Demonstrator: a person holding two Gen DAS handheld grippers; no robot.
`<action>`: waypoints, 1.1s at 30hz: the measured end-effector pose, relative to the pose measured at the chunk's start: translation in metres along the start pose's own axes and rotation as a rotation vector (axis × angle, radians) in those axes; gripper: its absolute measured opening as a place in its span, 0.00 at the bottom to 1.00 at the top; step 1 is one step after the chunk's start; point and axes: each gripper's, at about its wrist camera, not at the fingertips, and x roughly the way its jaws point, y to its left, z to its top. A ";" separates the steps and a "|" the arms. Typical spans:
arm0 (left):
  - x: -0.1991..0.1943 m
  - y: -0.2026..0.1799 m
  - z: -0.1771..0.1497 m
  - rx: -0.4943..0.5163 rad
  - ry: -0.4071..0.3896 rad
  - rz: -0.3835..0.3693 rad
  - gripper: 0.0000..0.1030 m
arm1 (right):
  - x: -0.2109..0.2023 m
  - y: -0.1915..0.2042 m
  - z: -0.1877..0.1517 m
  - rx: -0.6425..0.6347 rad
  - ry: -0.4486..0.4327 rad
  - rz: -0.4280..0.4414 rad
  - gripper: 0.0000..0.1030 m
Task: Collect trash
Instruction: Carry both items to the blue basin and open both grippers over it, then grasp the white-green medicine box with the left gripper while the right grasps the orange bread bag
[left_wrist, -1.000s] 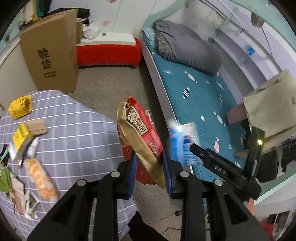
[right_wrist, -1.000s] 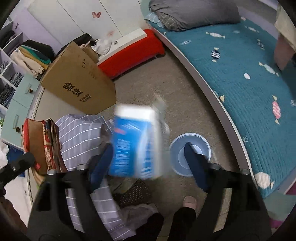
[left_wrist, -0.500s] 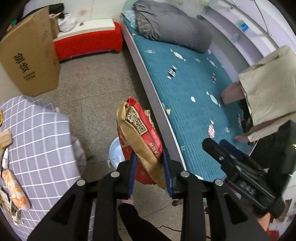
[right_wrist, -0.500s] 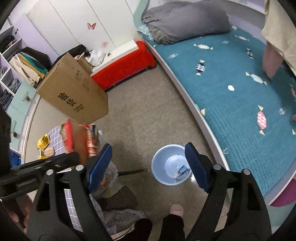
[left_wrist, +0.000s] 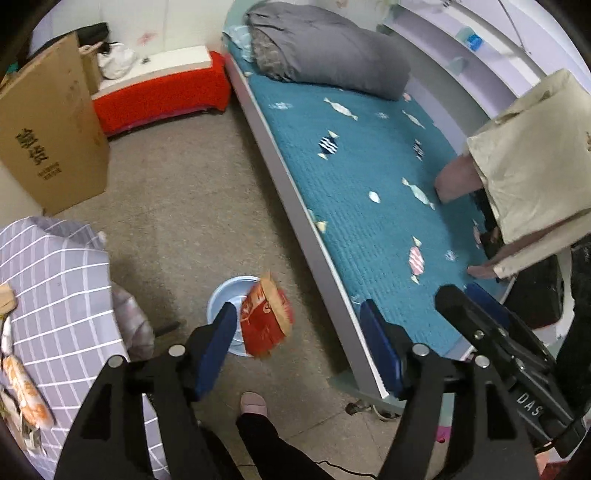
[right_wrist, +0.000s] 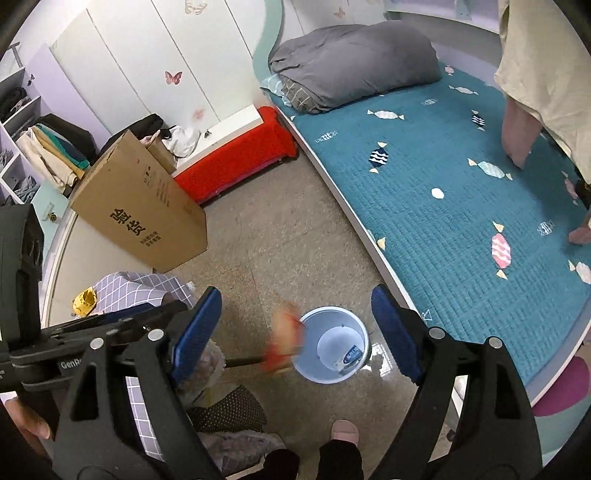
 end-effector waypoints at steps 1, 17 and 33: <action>-0.004 0.002 -0.002 -0.014 -0.007 0.002 0.66 | 0.000 0.001 -0.001 -0.002 0.002 0.006 0.80; -0.103 0.075 -0.070 -0.216 -0.137 0.129 0.68 | -0.016 0.102 -0.025 -0.199 0.047 0.186 0.80; -0.178 0.248 -0.173 -0.467 -0.156 0.256 0.68 | 0.017 0.279 -0.113 -0.406 0.221 0.338 0.80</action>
